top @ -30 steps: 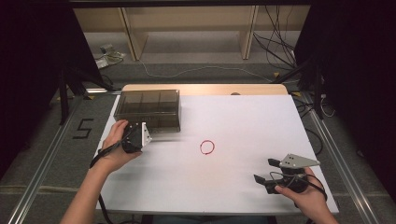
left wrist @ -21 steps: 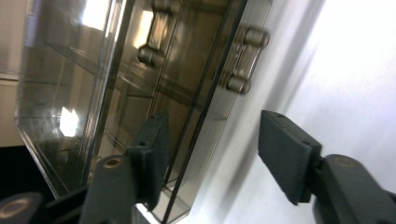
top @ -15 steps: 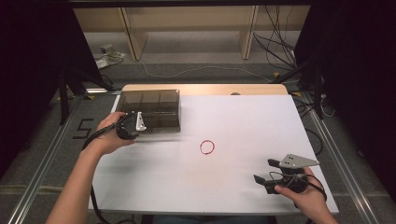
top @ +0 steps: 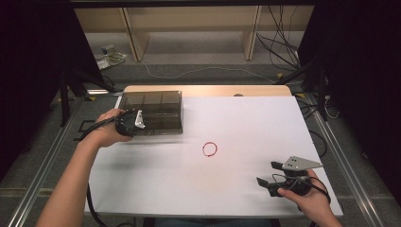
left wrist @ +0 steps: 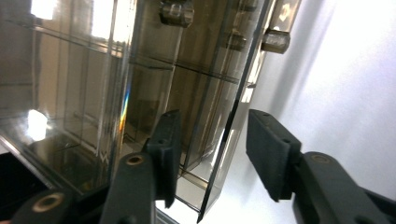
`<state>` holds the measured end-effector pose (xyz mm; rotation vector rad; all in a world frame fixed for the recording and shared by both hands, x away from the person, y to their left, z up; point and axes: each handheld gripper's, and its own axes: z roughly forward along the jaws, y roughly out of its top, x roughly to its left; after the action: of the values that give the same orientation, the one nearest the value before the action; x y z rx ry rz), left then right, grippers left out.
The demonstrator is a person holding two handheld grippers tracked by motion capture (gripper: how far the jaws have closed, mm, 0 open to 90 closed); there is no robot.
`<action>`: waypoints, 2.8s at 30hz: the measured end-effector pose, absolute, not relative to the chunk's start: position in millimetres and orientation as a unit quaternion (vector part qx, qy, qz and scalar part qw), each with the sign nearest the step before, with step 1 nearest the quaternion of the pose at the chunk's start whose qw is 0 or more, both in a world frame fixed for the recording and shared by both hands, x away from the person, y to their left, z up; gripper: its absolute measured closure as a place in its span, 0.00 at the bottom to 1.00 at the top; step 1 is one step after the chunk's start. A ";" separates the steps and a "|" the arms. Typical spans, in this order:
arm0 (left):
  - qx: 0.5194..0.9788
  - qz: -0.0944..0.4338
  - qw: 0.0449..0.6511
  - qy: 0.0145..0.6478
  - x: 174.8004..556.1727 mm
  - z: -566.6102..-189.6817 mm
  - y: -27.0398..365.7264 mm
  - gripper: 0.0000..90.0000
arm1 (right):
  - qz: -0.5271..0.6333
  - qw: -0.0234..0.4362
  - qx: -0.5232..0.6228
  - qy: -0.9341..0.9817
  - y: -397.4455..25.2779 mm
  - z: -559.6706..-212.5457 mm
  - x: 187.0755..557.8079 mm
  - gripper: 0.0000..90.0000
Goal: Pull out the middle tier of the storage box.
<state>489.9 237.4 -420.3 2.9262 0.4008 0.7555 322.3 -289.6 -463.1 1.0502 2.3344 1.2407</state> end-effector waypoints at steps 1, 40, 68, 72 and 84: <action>0.960 0.244 0.047 0.130 490.5 -420.5 237.5 0.62 | 0.431 0.148 0.366 0.811 -289.6 -463.1 322.4 0.18; 0.984 0.169 0.034 0.049 504.3 -427.4 235.1 0.89 | 0.426 0.145 0.369 0.813 -289.9 -464.4 322.6 0.18; 0.983 0.172 0.059 0.031 490.3 -427.2 240.1 0.91 | 0.424 0.145 0.368 0.815 -289.9 -464.7 322.8 0.18; 0.983 0.172 0.062 0.030 488.4 -426.3 240.6 0.91 | 0.424 0.145 0.369 0.815 -290.2 -464.5 322.8 0.18; 0.981 0.172 0.082 0.026 481.0 -428.9 245.0 0.92 | 0.423 0.146 0.369 0.815 -290.2 -464.7 323.0 0.18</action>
<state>481.0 245.0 -428.9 2.9325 0.0782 0.5125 323.0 -290.2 -464.7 1.0617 2.3472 1.2173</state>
